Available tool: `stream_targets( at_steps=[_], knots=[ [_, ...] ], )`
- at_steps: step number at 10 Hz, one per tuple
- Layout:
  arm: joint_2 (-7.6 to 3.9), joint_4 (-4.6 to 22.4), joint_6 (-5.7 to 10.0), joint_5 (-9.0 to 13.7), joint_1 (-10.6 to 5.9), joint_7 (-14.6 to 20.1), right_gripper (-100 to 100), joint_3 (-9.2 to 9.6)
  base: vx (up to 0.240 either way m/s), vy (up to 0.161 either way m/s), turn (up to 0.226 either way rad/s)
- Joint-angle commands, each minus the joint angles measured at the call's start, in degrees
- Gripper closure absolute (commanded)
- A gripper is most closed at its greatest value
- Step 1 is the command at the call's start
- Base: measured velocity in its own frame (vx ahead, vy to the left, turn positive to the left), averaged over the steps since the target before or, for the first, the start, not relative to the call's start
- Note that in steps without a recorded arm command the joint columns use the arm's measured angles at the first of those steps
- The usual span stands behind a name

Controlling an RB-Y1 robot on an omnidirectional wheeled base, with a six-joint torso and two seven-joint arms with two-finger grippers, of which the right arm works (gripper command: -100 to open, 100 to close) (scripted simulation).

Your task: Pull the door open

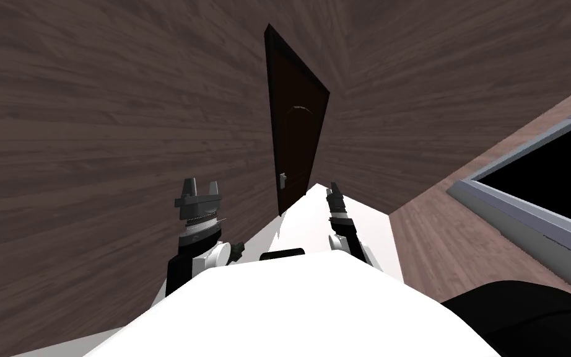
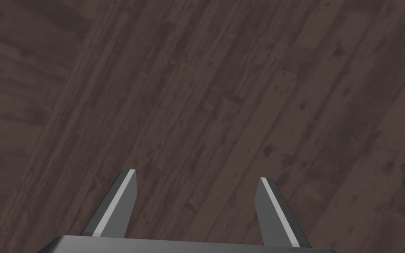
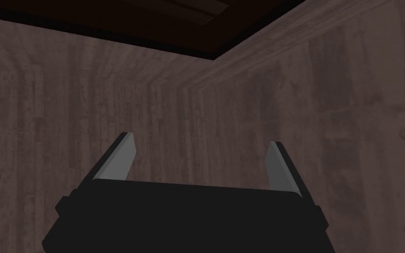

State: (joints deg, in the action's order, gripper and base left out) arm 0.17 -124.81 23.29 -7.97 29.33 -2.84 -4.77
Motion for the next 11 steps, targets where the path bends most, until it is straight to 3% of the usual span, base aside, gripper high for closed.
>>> stream_targets(
  at_steps=[1,11],
  knots=[
    [-0.34,1.7,0.79,-1.9,-0.07,-1.7,-100,-0.54,0.079,-0.034,0.212],
    [-1.94,11.5,4.63,-15.4,-0.16,-13.1,-100,-4.30,0.089,-0.045,0.187]
  ],
)
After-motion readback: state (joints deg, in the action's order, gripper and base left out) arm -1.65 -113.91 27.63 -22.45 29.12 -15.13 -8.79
